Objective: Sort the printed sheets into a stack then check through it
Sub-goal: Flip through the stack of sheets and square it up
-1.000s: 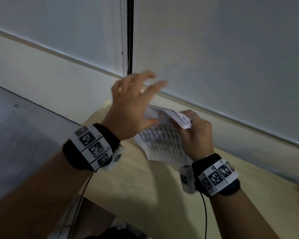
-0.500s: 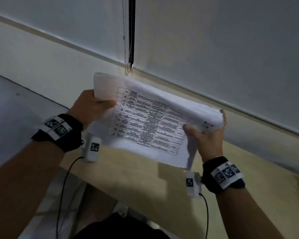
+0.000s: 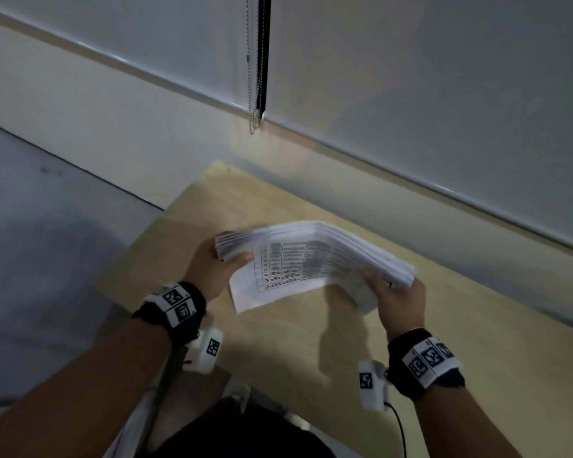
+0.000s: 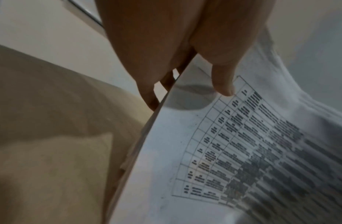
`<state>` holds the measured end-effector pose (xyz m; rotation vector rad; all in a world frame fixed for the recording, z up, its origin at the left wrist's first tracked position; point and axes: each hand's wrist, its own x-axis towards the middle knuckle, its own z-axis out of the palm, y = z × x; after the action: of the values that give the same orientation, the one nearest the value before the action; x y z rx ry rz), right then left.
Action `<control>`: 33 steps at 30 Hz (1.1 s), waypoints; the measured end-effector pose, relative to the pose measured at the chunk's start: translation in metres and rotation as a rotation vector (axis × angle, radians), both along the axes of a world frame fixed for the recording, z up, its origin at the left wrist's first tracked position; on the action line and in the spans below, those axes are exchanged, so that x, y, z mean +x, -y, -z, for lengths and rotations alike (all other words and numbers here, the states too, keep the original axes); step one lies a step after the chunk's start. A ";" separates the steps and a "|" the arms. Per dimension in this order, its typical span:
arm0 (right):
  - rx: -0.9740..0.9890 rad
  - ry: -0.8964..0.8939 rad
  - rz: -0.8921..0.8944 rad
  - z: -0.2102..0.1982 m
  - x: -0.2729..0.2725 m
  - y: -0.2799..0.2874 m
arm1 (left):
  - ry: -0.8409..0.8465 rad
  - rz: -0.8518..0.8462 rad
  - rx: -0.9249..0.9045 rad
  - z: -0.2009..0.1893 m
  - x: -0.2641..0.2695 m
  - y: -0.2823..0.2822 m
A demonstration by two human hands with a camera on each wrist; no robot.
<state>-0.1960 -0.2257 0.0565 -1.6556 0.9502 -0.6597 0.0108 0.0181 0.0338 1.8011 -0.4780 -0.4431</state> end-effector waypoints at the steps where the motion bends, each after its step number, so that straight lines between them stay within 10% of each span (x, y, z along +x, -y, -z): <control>1: 0.040 0.025 0.033 -0.001 -0.001 -0.001 | -0.001 -0.008 -0.025 -0.003 -0.002 0.002; 22: -0.127 0.150 0.011 -0.026 0.004 -0.004 | 0.133 -0.189 -0.178 -0.030 0.007 0.024; 33: -0.881 -0.266 -0.203 -0.022 -0.005 0.007 | 0.819 0.054 0.133 -0.043 0.012 0.011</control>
<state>-0.2009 -0.2325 0.0789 -2.6313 0.6814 -0.7860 0.0229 0.0073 0.0770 2.0602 -1.0763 0.2662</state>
